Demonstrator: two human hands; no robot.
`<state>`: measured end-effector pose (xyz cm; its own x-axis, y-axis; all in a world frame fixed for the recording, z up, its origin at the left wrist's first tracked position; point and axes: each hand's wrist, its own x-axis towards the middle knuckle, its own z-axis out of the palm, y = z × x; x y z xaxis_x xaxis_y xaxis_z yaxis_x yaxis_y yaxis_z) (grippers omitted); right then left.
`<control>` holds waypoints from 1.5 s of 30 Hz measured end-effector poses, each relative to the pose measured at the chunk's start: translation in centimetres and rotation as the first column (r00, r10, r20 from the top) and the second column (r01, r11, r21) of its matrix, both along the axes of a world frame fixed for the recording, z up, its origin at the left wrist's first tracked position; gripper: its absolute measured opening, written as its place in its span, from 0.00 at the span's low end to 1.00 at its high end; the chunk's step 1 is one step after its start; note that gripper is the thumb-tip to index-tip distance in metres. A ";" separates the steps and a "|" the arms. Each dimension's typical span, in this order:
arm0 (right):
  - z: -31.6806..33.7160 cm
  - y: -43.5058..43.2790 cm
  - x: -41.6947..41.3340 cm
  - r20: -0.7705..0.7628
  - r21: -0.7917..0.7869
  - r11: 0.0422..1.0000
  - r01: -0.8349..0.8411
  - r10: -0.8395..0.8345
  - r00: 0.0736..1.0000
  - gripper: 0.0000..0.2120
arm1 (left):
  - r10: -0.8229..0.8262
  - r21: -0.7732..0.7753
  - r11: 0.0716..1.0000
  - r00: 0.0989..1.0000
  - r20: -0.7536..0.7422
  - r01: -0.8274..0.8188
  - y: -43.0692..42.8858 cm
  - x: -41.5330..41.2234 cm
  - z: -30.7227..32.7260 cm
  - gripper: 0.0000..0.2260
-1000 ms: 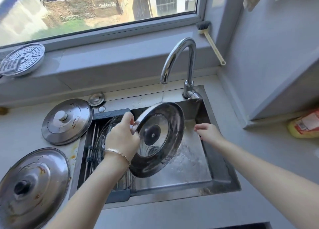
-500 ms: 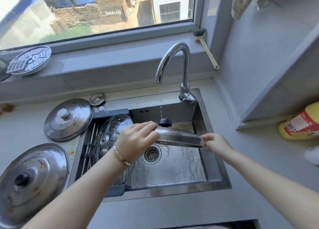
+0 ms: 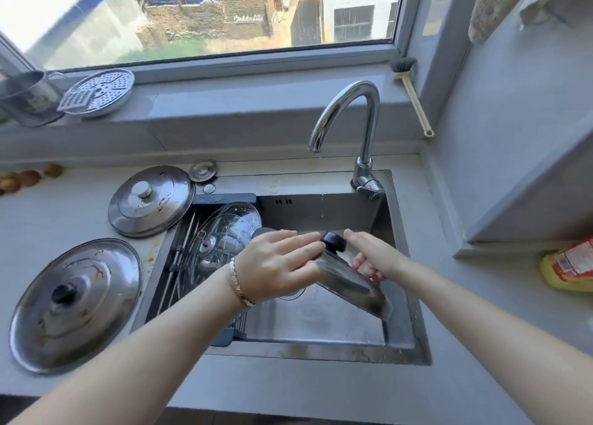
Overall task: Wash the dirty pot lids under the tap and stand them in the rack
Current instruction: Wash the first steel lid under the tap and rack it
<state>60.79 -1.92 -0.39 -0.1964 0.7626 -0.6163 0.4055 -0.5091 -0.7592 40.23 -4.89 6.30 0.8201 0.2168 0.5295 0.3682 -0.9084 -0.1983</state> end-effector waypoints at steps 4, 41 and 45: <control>0.3 1.2 -1.6 -0.061 0.029 0.996 -0.086 0.088 0.994 0.18 | 0.029 -0.023 0.999 0.999 -0.026 -0.029 -0.6 -0.8 -0.2 0.11; -3.3 10.1 -34.7 0.893 0.172 0.700 -0.693 0.186 0.410 0.19 | 0.639 -0.719 0.079 0.588 -0.495 -0.691 -1.8 -33.5 -9.9 0.10; -3.9 9.3 -34.8 0.878 0.216 0.696 -0.684 0.167 0.448 0.21 | 0.650 -0.736 0.070 0.590 -0.478 -0.673 -1.6 -33.8 -10.7 0.10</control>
<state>25.98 7.38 -4.27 -0.2551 0.9283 -0.2704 0.9669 0.2432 -0.0773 6.40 -6.44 -4.42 0.1023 0.9490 -0.2981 0.9170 0.0262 0.3980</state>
